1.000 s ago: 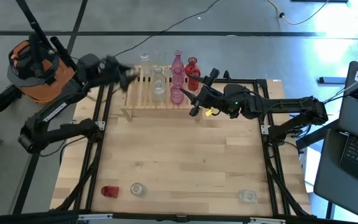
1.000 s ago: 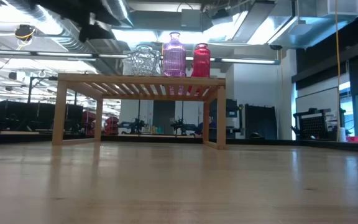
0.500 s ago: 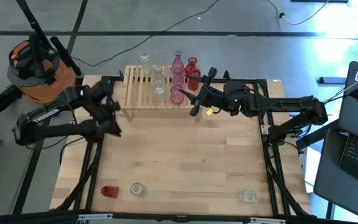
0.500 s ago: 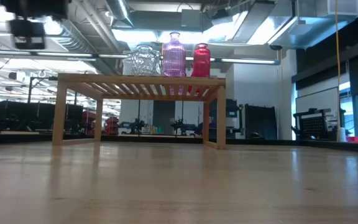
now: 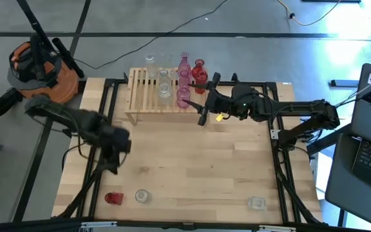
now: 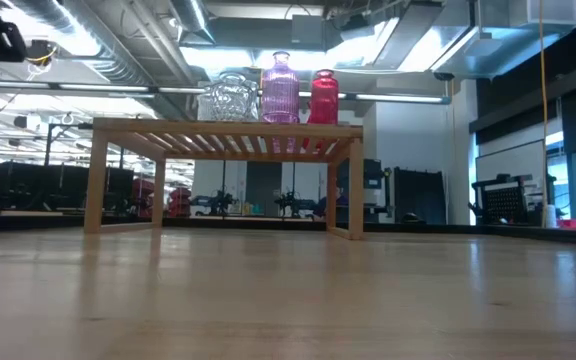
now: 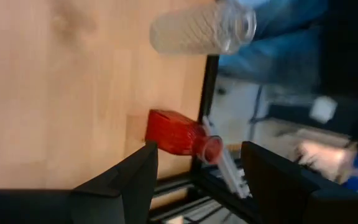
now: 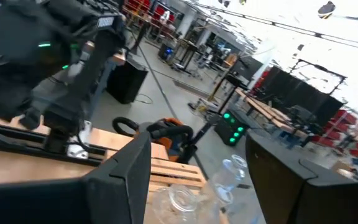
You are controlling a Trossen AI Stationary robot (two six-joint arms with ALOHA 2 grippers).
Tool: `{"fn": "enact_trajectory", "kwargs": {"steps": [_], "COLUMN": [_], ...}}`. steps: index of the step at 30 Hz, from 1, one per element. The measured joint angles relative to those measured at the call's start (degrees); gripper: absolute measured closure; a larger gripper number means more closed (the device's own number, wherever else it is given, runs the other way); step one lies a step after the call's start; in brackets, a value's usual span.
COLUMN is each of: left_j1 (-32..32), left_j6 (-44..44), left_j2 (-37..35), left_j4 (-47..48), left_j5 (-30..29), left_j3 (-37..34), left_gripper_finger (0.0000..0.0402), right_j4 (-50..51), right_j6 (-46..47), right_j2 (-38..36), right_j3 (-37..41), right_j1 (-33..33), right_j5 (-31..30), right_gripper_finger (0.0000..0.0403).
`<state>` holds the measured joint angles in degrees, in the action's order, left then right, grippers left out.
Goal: Sort vases onto shelf
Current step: Put the transparent vase on the shelf aligned with the other transparent vase on the left
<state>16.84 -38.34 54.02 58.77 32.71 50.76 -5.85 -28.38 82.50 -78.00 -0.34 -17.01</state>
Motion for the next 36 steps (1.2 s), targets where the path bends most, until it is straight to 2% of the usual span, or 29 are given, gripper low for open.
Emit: {"fn": "enact_trajectory", "kwargs": {"steps": [4, 6, 10, 12, 16, 22, 32, 36], "left_j1": [9.5, 12.5, 18.0, 20.2, 24.5, 31.4, 34.3, 34.3], "left_j6": [-4.7, -5.2, -6.7, -6.8, -9.5, -15.0, -23.8, -26.7], "left_j2": [6.8, 9.6, 13.8, 15.8, 20.2, 26.7, 36.3, 38.2], "left_j4": [-5.7, -9.4, -18.8, -22.7, -27.6, -28.7, -36.6, -38.4], "left_j5": [-7.4, -10.9, -22.5, -26.3, -27.6, -28.5, -40.3, -48.0], "left_j3": [0.0, 0.0, 0.0, 0.0, 0.0, 0.0, 0.0, 0.0], "left_gripper_finger": [0.0179, 0.0179, 0.0179, 0.0179, 0.0179, 0.0179, 0.0179, 0.0179], "right_j4": [0.1, 0.4, 2.6, 3.6, 4.8, 7.1, 7.0, 7.5], "right_j6": [2.1, 3.3, 5.8, 7.7, 11.3, 12.4, 16.0, 16.6], "right_j2": [0.0, 0.0, 0.0, 0.0, 0.0, 0.0, 0.0, 0.0], "right_j3": [0.0, 0.0, 0.0, 0.0, 0.0, 0.0, 0.0, 0.0], "right_j1": [0.0, 0.0, 0.0, 0.0, 0.0, 0.0, 0.0, 0.0], "right_j5": [2.2, 3.6, 5.7, 7.1, 11.4, 15.1, 19.5, 21.4], "right_gripper_finger": [0.0192, 0.0192, 0.0192, 0.0192, 0.0192, 0.0192, 0.0192, 0.0192]}}
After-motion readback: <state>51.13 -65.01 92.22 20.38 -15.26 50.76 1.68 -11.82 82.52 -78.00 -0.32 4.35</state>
